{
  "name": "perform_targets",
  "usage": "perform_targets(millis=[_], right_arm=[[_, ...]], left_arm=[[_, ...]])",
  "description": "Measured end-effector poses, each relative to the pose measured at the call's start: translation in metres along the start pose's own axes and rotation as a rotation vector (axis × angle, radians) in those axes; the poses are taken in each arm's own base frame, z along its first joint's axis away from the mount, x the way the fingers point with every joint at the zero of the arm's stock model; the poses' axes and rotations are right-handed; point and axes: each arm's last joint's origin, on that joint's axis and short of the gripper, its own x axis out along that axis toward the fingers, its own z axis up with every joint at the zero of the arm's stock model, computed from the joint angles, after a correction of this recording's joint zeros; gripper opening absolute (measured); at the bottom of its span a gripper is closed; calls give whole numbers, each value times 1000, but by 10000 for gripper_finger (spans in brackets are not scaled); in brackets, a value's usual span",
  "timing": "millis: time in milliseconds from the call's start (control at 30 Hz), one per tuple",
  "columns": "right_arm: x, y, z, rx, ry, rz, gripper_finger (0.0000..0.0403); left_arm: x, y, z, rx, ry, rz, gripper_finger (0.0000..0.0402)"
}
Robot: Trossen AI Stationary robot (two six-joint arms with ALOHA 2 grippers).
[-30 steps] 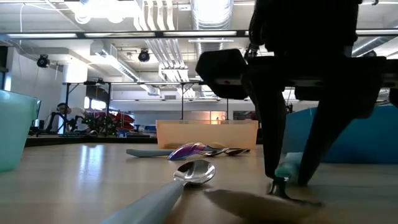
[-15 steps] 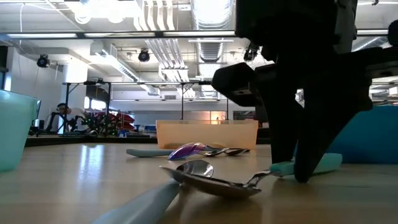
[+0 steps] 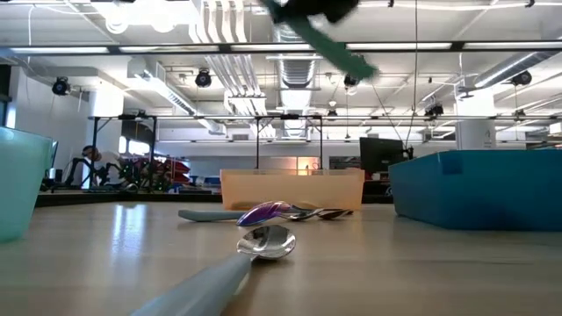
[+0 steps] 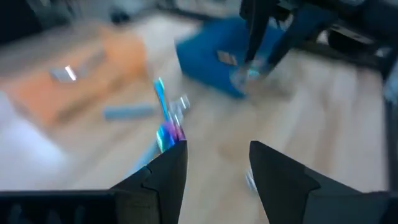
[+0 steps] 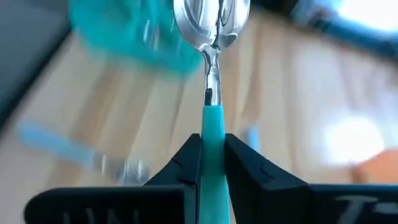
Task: Sort silverware by color (type)
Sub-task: Put the green spoon into the green bin
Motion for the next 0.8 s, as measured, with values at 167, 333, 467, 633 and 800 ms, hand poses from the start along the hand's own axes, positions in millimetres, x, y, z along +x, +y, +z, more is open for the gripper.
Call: perform_targets(millis=[167,333,467,633,800], right_arm=[[-14,-5,29,42,-263,-27,36],[-21,-7,48,17,-477,-46,36],[-17,-6,53,-10,-550,-68,36],[-10,-6,55,-38,-597,-94,36],[0,-8,53,-41,-600,-107,36]], left_arm=[[7,-1,0,34,-177,61,159],[12,-3,5,-11,-274,85,159],[12,-5,6,-31,-284,81,159],[14,-12,10,-61,-310,73,159],[17,-23,18,-39,-321,68,159]])
